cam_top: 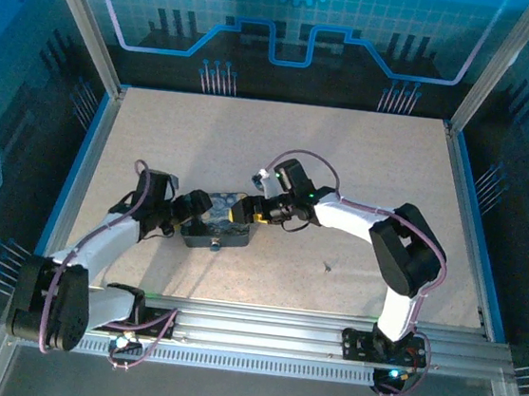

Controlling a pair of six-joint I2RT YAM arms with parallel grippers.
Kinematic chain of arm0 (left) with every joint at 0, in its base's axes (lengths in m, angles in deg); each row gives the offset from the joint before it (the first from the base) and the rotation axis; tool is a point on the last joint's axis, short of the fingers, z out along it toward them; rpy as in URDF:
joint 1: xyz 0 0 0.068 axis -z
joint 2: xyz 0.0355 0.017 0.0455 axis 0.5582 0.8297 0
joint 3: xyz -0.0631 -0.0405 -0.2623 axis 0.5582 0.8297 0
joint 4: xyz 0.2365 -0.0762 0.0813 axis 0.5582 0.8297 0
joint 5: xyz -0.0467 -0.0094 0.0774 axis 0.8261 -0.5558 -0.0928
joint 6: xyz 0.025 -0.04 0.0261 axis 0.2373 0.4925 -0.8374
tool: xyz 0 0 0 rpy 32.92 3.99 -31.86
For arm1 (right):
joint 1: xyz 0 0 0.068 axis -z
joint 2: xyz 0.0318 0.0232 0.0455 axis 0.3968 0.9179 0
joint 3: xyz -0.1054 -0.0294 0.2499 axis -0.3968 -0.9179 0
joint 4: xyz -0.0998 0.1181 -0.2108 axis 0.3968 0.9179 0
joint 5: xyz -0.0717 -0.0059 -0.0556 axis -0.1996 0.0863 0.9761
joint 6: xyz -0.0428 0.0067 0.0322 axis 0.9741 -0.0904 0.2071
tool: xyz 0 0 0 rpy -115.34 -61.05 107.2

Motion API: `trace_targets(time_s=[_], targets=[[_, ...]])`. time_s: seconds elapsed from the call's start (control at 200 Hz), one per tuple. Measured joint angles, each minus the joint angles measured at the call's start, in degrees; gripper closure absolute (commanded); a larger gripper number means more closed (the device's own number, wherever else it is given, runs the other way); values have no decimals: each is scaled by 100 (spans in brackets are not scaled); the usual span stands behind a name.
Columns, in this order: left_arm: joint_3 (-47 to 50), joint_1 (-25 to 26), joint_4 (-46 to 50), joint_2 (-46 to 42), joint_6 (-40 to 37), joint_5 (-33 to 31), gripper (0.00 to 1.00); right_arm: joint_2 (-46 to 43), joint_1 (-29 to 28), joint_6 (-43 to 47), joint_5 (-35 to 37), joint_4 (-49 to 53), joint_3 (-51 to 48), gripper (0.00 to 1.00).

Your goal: Unlock the padlock with the key

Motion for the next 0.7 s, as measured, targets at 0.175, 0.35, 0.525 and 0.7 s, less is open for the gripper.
trace_targets(time_s=[0.175, 0.35, 0.525, 0.7], targets=[[-210, 328, -101, 385, 105, -76, 1, 7, 96, -81, 33, -13, 7, 1], [-658, 708, -251, 1005, 129, -192, 1, 7, 450, -103, 68, -13, 7, 4], [-1484, 1060, -385, 1937, 127, -243, 1, -9, 929, -57, 162, 13, 2, 6], [-2514, 1272, -409, 2920, 122, -267, 1, -72, 1362, 94, 269, 151, -9, 7]])
